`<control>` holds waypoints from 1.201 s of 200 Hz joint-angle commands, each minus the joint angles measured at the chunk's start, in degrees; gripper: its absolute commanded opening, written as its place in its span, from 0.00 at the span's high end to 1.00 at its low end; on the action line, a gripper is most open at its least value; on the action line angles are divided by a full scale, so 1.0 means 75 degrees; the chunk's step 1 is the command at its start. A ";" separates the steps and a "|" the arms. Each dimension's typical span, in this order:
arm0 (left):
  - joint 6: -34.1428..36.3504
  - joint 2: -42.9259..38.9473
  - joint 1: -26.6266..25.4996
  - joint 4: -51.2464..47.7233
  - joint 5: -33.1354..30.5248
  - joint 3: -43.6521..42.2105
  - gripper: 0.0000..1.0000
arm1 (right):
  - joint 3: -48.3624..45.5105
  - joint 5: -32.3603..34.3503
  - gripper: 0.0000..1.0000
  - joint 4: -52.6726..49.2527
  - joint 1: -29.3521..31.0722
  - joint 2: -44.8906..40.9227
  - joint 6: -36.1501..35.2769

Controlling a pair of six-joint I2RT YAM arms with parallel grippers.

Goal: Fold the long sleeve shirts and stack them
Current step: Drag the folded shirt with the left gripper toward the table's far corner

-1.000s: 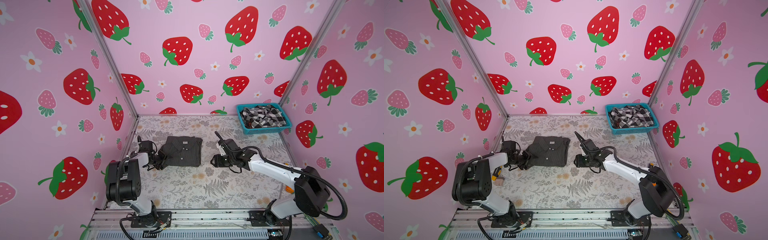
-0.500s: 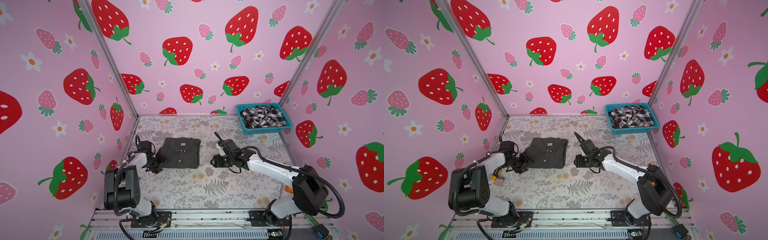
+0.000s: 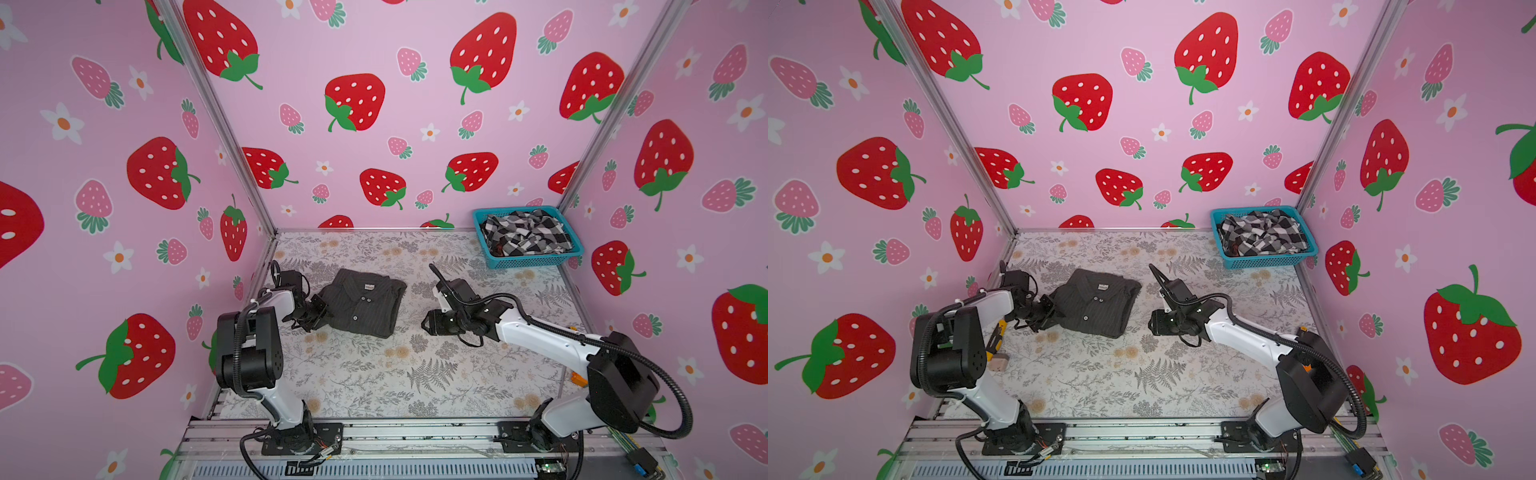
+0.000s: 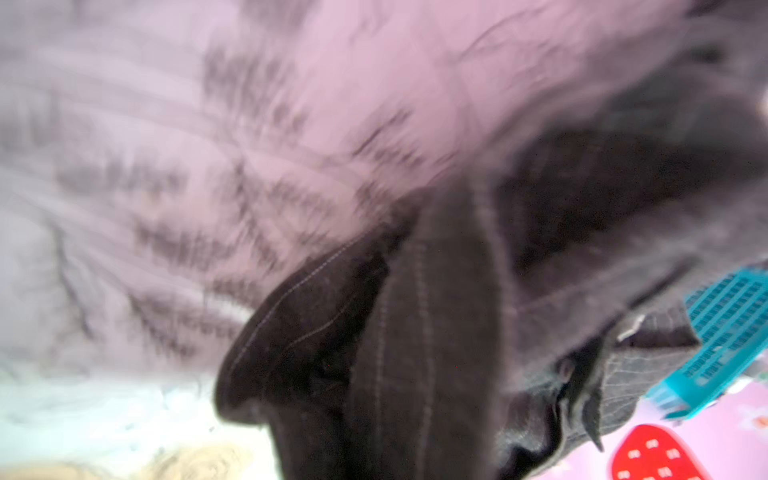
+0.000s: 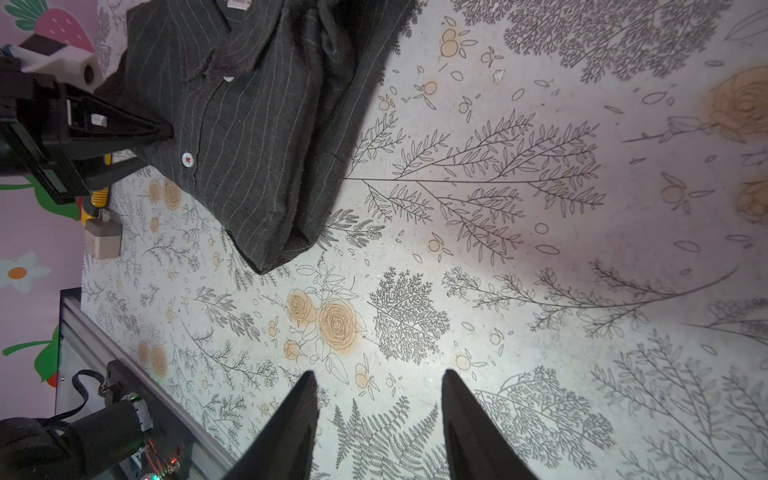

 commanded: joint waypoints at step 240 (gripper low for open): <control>-0.3532 0.0176 0.2660 0.3013 -0.2173 0.0660 1.00 | -0.0236 0.0160 0.49 -0.0221 0.0031 -0.0556 0.0066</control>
